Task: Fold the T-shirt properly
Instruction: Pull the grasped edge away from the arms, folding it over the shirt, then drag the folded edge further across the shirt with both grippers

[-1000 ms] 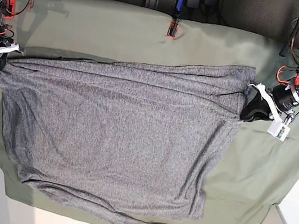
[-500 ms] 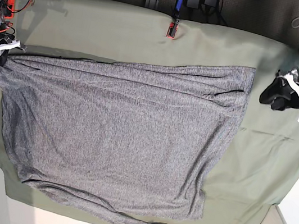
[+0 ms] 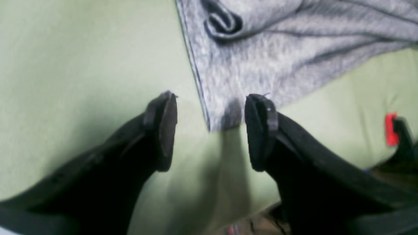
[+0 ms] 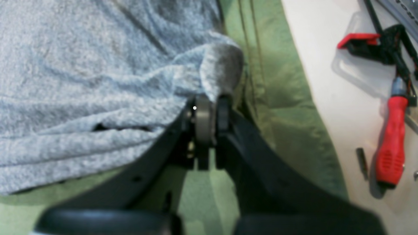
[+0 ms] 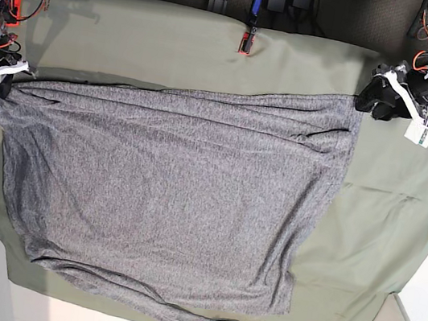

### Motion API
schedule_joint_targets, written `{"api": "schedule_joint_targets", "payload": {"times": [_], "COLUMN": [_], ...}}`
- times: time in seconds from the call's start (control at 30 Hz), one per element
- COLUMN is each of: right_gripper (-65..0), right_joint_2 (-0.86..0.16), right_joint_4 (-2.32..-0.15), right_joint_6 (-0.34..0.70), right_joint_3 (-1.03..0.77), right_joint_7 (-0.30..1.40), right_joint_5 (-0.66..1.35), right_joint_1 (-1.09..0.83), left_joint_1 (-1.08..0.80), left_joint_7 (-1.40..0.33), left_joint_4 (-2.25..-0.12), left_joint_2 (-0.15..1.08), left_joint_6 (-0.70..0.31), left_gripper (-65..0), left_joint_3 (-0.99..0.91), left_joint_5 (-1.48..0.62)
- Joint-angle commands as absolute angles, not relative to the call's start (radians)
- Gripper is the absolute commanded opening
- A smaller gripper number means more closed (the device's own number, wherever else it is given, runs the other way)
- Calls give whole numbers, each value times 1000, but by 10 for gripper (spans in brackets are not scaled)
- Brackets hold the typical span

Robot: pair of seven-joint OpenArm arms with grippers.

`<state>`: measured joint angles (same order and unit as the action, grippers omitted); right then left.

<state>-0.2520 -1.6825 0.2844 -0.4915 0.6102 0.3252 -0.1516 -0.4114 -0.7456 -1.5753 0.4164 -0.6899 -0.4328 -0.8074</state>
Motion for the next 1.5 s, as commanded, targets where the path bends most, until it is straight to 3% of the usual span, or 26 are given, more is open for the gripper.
{"api": "schedule_joint_targets", "payload": {"times": [0.0, 0.37, 0.43, 0.57, 0.97, 1.47], "right_gripper": [-650, -650, -650, -650, -650, -650], "right_joint_2": [-268, -268, -268, -268, -269, -269], "right_joint_4": [-1698, -1698, -1698, -1698, -1698, -1560], "right_joint_6": [285, 285, 285, 285, 295, 296], "right_joint_3": [-498, -498, -498, -498, -498, -498], "right_joint_7": [588, 598, 599, 598, 570, 604], "right_joint_5": [337, 337, 337, 337, 336, 297], "right_joint_1": [-142, -142, -142, -142, -125, 74], "left_joint_1": [-397, -389, -389, -389, -382, -222], "left_joint_7": [-732, -734, -746, -753, -767, -768], "left_joint_4": [-1576, -1571, -1571, -1572, -1761, -1689], "left_joint_2": [432, 432, 432, 433, 458, 574], "left_joint_6": [-698, -698, -698, -698, -698, -698], "left_gripper": [-289, -301, -384, -650, -650, -650], "left_joint_3": [-418, -306, -306, -307, -461, -434], "left_joint_5": [-787, -810, -811, -812, -834, -833]}}
